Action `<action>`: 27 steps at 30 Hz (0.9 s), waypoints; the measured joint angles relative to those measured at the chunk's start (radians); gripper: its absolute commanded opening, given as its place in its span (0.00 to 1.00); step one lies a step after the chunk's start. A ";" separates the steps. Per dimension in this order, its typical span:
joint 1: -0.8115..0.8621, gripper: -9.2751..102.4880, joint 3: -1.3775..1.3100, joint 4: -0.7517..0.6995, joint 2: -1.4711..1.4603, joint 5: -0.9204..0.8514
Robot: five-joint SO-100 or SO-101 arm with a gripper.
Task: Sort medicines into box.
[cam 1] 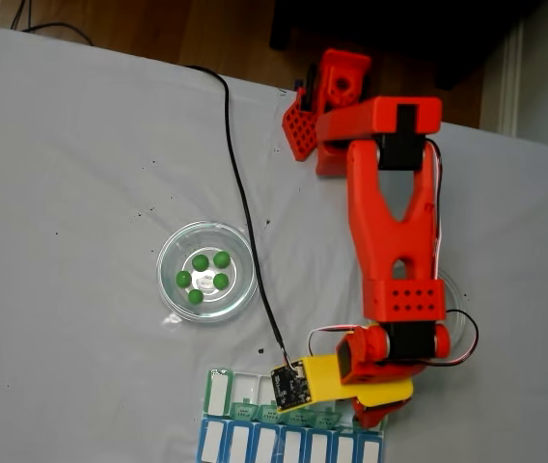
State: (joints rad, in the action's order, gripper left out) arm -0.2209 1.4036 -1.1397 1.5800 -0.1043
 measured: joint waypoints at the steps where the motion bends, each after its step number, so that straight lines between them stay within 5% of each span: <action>1: 0.000 0.25 0.000 -0.018 0.000 -0.011; 6: -0.003 0.09 -0.086 -0.155 -0.025 -0.051; 15: -0.032 0.09 -0.170 -0.319 -0.005 -0.091; 27: -0.235 0.10 0.041 -0.414 0.261 -0.083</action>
State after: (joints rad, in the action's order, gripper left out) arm -0.4556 1.4450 -1.5539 1.8408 -0.1871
